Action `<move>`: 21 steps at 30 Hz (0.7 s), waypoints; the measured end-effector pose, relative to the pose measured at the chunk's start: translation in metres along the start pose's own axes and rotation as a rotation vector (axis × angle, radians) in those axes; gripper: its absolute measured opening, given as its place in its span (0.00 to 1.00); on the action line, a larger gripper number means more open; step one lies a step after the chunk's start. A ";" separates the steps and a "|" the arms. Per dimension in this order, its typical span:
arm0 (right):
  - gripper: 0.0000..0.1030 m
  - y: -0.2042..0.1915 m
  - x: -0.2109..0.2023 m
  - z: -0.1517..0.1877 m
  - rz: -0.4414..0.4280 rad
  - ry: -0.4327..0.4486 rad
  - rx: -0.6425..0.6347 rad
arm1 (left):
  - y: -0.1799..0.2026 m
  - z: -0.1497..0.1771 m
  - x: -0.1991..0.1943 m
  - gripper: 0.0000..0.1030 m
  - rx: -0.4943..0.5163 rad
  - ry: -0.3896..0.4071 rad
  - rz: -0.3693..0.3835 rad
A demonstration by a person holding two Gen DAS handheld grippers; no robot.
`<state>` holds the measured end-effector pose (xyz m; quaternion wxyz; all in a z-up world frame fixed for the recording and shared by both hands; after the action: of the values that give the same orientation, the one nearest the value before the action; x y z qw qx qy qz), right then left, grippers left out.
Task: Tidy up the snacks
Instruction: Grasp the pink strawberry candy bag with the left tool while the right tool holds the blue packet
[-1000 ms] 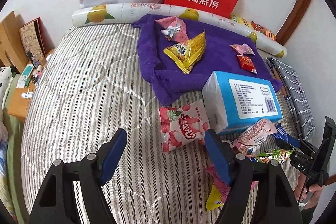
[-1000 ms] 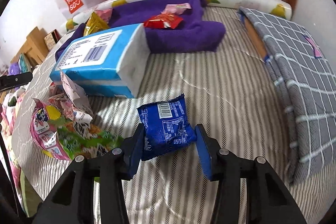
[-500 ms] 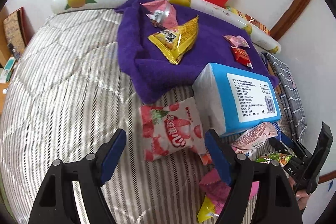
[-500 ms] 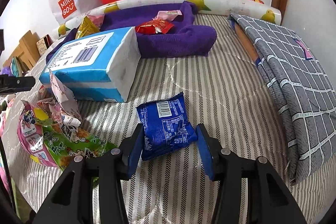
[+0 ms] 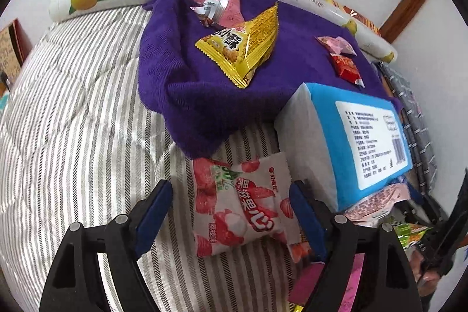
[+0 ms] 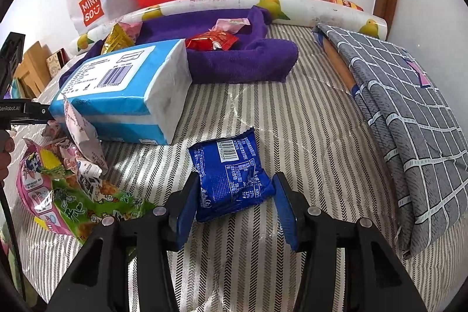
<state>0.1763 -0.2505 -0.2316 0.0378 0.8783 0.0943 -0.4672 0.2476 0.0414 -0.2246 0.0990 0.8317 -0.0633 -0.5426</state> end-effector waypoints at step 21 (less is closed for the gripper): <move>0.48 0.006 -0.008 0.000 -0.009 -0.009 0.053 | -0.021 0.011 -0.021 0.78 -0.008 0.029 -0.041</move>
<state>0.1730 -0.2578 -0.2255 0.0130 0.8764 0.0858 -0.4737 0.2295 0.0654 -0.2154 0.0920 0.8402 -0.0426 -0.5326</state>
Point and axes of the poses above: each gripper's, at about its wrist camera, not at the fingertips, and x roughly the way its jaws point, y to its right, z to its underside, the point moved 8 cm from there along x, roughly the way its jaws point, and after that the axes turned 3 degrees about -x, right-handed, at the moved point
